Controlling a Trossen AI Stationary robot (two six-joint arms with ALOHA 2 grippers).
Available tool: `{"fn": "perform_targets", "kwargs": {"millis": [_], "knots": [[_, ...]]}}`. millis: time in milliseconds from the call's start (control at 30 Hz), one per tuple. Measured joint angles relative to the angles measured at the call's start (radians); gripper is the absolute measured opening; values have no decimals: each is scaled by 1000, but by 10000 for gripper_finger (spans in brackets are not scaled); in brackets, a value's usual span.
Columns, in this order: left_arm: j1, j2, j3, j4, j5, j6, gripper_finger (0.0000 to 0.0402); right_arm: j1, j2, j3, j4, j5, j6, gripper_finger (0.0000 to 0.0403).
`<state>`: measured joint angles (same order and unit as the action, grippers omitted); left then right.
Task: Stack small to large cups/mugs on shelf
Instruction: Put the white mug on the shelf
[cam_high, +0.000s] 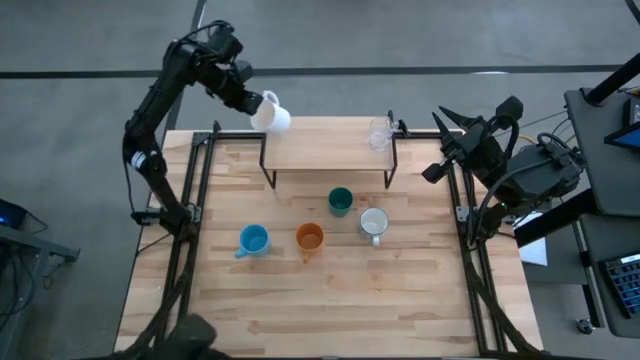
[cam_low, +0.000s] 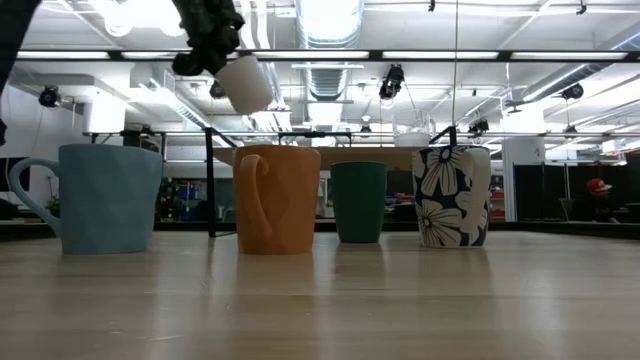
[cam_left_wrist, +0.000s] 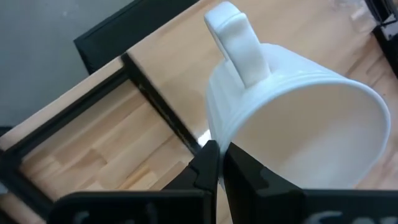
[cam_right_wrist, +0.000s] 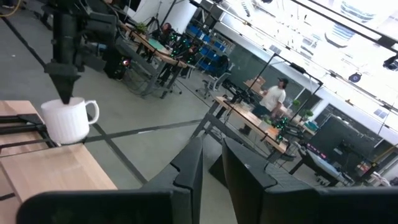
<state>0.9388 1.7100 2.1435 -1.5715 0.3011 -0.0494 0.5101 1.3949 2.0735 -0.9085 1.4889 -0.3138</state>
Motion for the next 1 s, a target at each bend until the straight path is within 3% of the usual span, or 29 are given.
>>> {"fn": "perform_targets", "kwargs": {"millis": [433,767,1000], "knots": [[-106,142,210,1,-22,-23,0,0,0,0,0,0,0,57],[-212,208,212,27,-72,-15,0,0,0,0,0,0,0,56],[-264,217,212,135,-75,-22,0,0,0,0,0,-1,0,56]]}}
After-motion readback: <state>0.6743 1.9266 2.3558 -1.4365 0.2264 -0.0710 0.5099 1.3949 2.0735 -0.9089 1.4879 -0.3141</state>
